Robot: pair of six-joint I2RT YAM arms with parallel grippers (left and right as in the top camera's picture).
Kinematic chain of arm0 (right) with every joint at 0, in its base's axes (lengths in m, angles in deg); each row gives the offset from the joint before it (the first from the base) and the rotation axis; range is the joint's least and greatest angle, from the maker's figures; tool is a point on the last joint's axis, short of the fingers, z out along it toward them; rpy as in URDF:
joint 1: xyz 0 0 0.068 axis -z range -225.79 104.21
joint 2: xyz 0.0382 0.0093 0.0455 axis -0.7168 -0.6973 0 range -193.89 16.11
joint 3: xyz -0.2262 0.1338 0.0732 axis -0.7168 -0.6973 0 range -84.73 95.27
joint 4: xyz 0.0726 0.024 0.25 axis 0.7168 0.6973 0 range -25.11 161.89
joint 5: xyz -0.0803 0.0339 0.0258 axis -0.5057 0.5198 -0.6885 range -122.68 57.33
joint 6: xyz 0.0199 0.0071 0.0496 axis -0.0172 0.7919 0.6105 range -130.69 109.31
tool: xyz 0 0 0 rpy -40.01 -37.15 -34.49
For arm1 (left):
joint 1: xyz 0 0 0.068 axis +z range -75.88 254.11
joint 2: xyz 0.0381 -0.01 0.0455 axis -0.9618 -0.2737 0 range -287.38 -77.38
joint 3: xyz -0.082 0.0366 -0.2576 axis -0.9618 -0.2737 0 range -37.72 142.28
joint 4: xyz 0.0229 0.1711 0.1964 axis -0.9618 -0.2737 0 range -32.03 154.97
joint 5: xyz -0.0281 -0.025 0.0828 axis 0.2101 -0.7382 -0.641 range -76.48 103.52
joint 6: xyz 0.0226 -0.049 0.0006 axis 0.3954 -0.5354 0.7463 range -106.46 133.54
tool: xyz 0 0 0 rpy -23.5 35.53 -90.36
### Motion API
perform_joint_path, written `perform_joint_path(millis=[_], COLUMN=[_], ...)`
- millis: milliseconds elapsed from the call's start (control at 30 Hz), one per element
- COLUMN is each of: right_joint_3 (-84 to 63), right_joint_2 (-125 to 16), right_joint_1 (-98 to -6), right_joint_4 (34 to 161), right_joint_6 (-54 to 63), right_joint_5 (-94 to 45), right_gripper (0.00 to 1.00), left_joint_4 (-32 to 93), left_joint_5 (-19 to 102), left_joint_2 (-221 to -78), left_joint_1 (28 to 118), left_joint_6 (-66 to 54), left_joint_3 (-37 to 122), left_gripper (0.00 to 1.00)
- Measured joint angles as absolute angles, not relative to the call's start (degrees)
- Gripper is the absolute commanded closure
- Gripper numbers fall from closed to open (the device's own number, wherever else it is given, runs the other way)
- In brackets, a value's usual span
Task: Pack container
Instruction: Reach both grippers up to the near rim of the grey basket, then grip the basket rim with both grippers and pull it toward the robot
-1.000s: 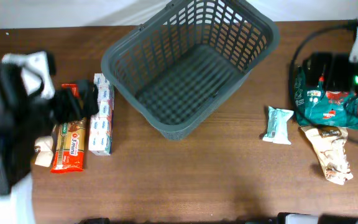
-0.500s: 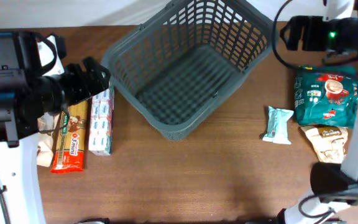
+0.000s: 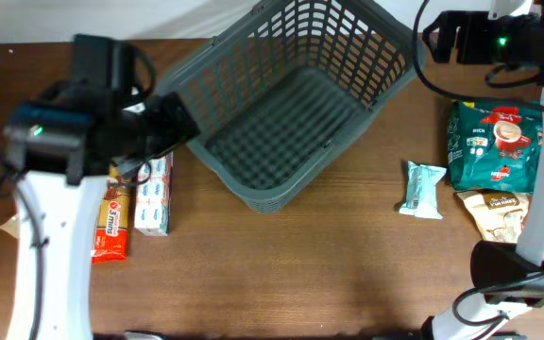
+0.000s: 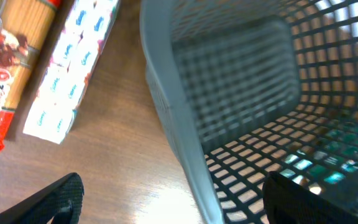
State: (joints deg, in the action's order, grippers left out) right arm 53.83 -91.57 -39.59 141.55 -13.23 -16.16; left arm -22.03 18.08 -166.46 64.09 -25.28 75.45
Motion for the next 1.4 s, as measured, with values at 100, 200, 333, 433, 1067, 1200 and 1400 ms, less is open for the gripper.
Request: perform_joint_path(millis=[100, 200, 333, 433, 1067, 1200, 1400], right_joint_3=[53.9, 54.0, 54.0, 54.0, 54.0, 54.0, 54.0], right_joint_2=[-92.7, -94.8, -98.0, -99.7, -103.7, -104.7, -106.7], right_joint_1=[-39.6, -39.6, -39.6, -39.6, -39.6, -39.6, -40.1], right_joint_4=[140.6, 139.0, 137.6, 136.4, 131.4, 131.2, 130.5], right_joint_6=[-13.3, -13.5, -14.0, -14.2, -14.4, -14.4, -14.4], right_joint_5=[-15.7, -14.3, -12.2, -11.2, -10.0, -10.0, -10.0], right_gripper=[0.01, 0.01, 0.01, 0.01, 0.01, 0.01, 0.01], left_joint_4=[-22.0, -22.0, -20.9, -20.0, -20.9, -20.9, -20.9], left_joint_5=[17.0, 16.2, 15.4, 14.9, 14.1, 14.1, 14.1], left_joint_2=[-169.2, -171.5, -173.4, -173.9, -180.5, -182.1, -182.5], left_joint_1=[62.9, 62.2, 61.6, 60.9, 57.8, 57.8, 57.8], left_joint_6=[-27.4, -29.3, -31.7, -33.0, -40.7, -41.8, -42.9], left_joint_3=[75.4, 75.4, 75.4, 75.4, 75.4, 75.4, 75.4], left_gripper=[0.14, 0.14, 0.18, 0.24, 0.37, 0.37, 0.37])
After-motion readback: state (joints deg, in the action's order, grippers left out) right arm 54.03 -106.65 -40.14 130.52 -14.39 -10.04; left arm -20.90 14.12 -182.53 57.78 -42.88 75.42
